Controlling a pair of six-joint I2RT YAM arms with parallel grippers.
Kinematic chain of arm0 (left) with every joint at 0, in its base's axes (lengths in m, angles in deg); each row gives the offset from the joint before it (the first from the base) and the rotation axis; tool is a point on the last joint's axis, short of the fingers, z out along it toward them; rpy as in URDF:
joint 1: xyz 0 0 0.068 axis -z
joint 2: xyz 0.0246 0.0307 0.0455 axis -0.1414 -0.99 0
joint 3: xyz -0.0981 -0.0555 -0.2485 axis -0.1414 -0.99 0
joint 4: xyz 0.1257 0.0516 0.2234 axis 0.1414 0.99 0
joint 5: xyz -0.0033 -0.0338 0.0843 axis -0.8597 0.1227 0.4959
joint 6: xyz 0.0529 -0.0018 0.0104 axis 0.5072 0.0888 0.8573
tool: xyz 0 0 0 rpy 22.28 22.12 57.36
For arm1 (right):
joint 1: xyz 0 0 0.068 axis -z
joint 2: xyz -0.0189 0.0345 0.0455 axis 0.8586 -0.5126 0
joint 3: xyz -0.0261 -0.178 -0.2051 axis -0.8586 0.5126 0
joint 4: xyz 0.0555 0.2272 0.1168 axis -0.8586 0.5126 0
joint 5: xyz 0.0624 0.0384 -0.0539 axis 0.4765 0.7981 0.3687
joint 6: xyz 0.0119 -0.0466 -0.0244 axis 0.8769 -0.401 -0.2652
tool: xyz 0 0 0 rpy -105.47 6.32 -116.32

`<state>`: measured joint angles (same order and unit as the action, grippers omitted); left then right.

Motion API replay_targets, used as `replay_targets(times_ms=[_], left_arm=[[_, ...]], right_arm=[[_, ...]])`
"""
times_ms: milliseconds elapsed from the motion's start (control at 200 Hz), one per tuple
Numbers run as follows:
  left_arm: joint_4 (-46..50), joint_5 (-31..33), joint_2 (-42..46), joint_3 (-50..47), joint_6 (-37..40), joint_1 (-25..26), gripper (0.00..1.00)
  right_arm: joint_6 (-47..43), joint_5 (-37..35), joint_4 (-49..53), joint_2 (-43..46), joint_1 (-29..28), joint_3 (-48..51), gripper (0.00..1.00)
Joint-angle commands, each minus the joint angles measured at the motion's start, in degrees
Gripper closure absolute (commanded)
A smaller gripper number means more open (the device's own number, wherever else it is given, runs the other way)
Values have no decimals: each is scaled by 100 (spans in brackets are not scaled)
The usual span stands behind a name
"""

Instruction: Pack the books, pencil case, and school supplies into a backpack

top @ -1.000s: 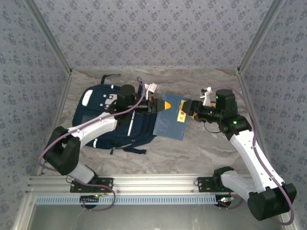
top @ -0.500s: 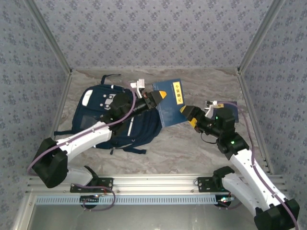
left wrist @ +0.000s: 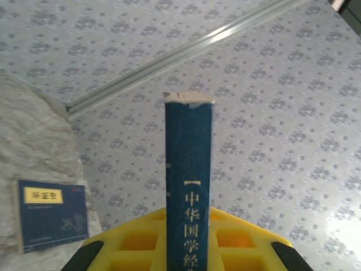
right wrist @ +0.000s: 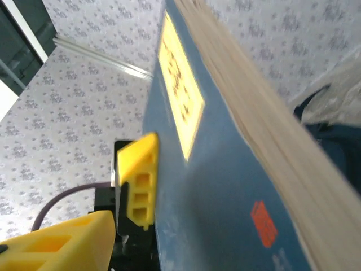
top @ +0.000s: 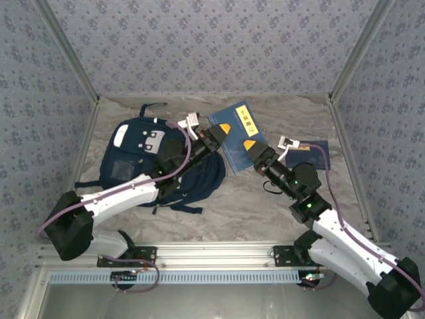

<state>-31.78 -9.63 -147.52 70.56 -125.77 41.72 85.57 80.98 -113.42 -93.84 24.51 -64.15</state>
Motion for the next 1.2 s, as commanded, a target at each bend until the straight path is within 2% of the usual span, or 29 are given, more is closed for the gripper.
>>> replay_targets(times_ms=[0,60,125,170,280,360,425,535,685,834,989,1089,1194], left_arm=[[-104,334,262,-141,36,78,100],[58,226,255,-159,-1,78,100],[371,202,352,-209,65,80,84],[664,236,472,-248,149,55,76],[1573,246,920,-336,716,-117,54],[3397,489,1265,3,1409,-346,45],[4747,735,1330,334,1906,-618,41],[5577,307,1177,442,2457,-1275,40],[5727,-267,799,293,3016,-1880,44],[5448,-636,164,254,3273,-1942,47],[5168,-998,-466,323,3214,-1920,51],[5130,-1187,-742,422,3163,-1870,58],[5031,-1305,-755,424,3205,-1818,81]], right_arm=[[-56,-705,-476,118,-41,106,59],[-63,-674,-369,81,-41,61,77],[-73,-628,-254,88,-48,44,92],[-91,-597,-43,158,-46,28,100],[-539,-591,920,530,-39,-100,100],[-963,-765,2000,891,-16,-300,100],[-1283,-911,2756,1104,6,-453,100],[-1504,-891,3243,1347,118,-478,100],[-1437,-634,3281,1447,254,-271,100],[-1345,-288,3206,1455,370,-100,100],[-1256,34,3129,1481,515,26,100],[-1235,221,3125,1496,606,77,100],[-1225,376,3124,1505,695,152,100]])
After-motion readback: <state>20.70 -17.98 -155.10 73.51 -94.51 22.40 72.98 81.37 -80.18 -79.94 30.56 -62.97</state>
